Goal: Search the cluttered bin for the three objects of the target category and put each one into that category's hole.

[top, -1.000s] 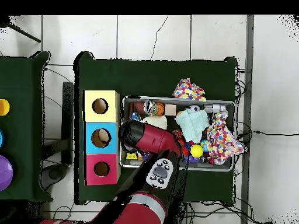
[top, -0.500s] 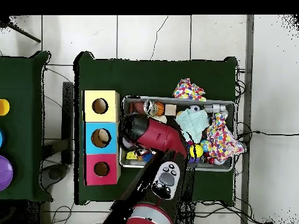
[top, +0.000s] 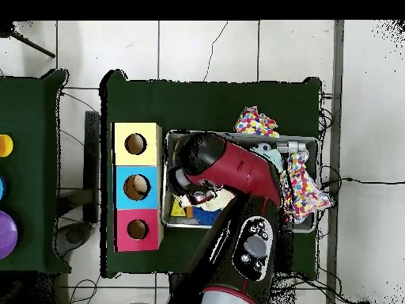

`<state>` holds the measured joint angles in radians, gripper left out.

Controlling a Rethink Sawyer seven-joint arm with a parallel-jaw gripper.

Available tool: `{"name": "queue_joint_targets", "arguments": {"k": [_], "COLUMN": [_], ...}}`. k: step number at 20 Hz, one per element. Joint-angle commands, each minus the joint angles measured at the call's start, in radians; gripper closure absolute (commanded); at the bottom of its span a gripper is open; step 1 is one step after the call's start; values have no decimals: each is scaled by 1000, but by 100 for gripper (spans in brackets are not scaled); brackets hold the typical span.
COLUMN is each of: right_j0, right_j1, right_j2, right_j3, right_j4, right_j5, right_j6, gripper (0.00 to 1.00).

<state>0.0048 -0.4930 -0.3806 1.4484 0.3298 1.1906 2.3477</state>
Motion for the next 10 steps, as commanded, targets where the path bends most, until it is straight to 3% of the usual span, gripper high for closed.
{"name": "queue_joint_targets", "arguments": {"k": [1,5,10], "right_j0": [-27,-22,-47], "right_j1": [59,140,190], "right_j2": [49,-19,-8], "right_j3": [-136,-196,-218], "right_j4": [-60,-176,-208], "right_j5": [-13,-267,-381], "right_j6": [109,70,66], "gripper": [0,0,0]}}
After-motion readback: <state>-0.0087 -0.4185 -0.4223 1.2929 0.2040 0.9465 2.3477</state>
